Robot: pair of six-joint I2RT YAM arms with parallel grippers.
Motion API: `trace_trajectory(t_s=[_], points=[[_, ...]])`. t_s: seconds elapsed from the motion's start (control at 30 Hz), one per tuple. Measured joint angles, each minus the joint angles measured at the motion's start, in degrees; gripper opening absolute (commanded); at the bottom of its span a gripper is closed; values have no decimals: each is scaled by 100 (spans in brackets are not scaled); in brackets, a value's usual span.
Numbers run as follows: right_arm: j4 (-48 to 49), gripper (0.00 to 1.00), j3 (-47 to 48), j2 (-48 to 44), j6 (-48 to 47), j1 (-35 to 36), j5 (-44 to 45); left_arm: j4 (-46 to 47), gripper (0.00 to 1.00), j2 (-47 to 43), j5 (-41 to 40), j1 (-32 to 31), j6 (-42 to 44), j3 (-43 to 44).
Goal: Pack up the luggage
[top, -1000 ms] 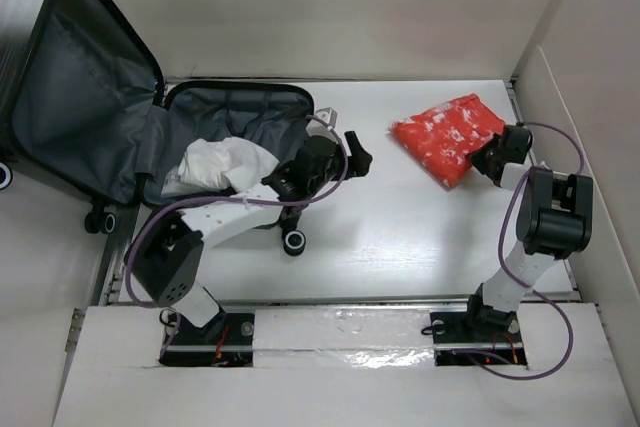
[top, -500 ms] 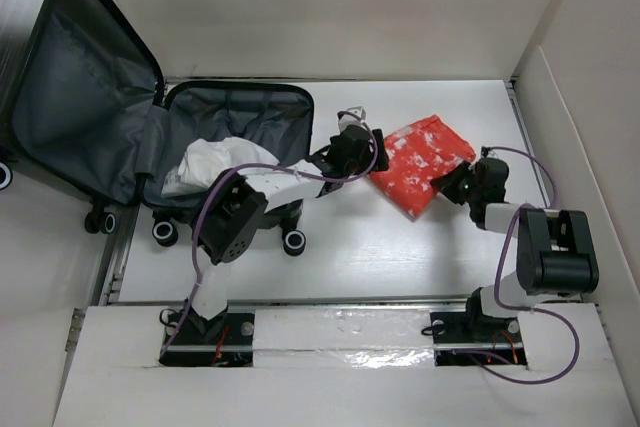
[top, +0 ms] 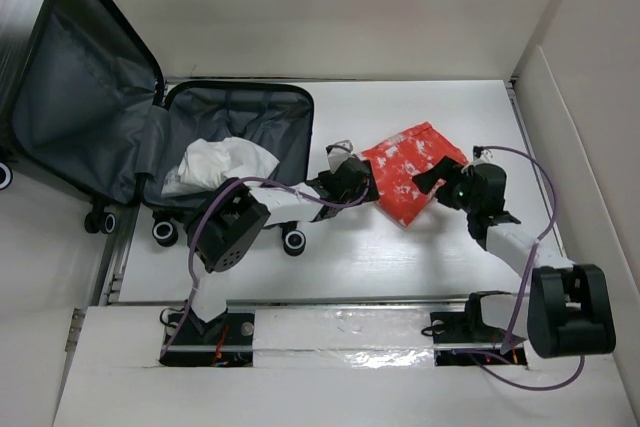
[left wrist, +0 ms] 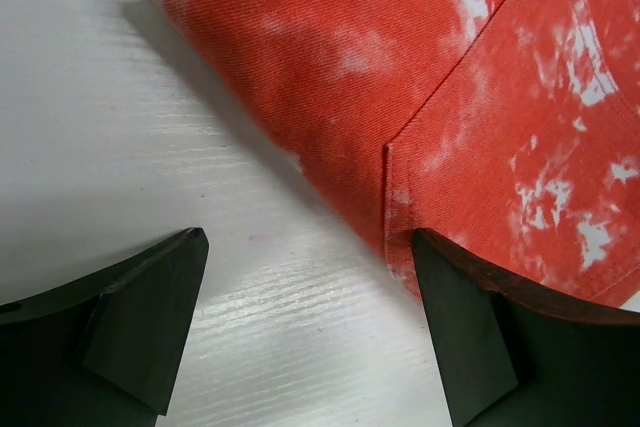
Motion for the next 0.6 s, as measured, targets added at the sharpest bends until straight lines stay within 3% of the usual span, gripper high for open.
trace_trajectory(t_s=[0.13, 0.4, 0.5, 0.6], points=[[-389, 93, 122, -603, -264, 42, 221, -59, 83, 57, -149, -33, -201, 103], [-863, 92, 212, -1521, -734, 243, 546, -162, 81, 876, -240, -37, -380, 1178], [-927, 91, 212, -1652, -824, 245, 564, -208, 72, 1054, -299, -37, -393, 1423], [-992, 91, 212, -1707, -907, 278, 557, -216, 42, 1078, -376, -33, -417, 1427]])
